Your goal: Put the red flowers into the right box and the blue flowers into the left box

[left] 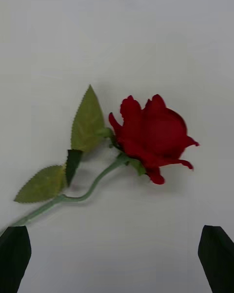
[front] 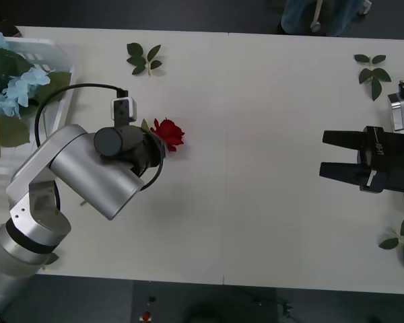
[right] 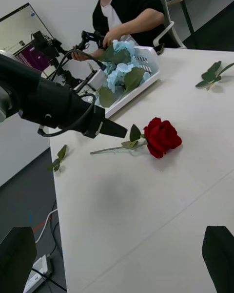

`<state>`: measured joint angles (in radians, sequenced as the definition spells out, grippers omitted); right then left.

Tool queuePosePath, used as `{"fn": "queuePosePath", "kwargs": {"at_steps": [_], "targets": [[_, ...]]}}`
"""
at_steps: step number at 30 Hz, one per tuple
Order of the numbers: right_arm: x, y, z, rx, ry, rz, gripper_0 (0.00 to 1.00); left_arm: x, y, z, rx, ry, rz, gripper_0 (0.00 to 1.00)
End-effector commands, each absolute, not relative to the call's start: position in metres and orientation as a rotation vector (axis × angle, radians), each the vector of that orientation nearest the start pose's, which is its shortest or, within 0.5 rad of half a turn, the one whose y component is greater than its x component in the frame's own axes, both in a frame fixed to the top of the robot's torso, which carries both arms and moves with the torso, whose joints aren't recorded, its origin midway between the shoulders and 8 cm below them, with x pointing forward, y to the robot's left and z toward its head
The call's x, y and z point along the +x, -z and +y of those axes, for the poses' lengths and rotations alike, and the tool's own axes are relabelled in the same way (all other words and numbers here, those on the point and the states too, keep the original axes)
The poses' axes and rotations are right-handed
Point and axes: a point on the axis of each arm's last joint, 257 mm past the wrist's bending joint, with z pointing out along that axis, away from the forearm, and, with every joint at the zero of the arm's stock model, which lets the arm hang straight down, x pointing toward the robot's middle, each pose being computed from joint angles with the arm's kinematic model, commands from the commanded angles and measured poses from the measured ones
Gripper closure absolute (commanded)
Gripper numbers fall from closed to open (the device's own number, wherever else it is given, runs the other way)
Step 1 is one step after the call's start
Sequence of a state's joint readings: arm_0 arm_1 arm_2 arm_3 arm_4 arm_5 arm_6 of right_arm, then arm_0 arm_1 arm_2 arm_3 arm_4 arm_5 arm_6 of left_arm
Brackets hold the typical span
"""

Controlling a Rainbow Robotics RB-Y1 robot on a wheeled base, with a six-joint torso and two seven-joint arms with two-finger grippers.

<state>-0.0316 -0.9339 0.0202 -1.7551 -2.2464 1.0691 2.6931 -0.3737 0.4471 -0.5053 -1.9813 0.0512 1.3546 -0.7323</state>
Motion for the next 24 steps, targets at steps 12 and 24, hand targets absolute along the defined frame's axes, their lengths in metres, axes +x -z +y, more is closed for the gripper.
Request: {"fn": "queuePosePath", "kwargs": {"at_steps": [12, 24], "targets": [[0.386, 0.096, -0.181, -0.922, -0.991, 1.587, 0.00, 0.559, 0.210, 0.175, 0.554, -0.333, 2.103, 0.00], [0.386, 0.096, -0.181, -0.923, -0.990, 1.588, 0.00, 0.564, 0.266, 0.176, 0.814, -0.332, 2.188, 0.00]]}}
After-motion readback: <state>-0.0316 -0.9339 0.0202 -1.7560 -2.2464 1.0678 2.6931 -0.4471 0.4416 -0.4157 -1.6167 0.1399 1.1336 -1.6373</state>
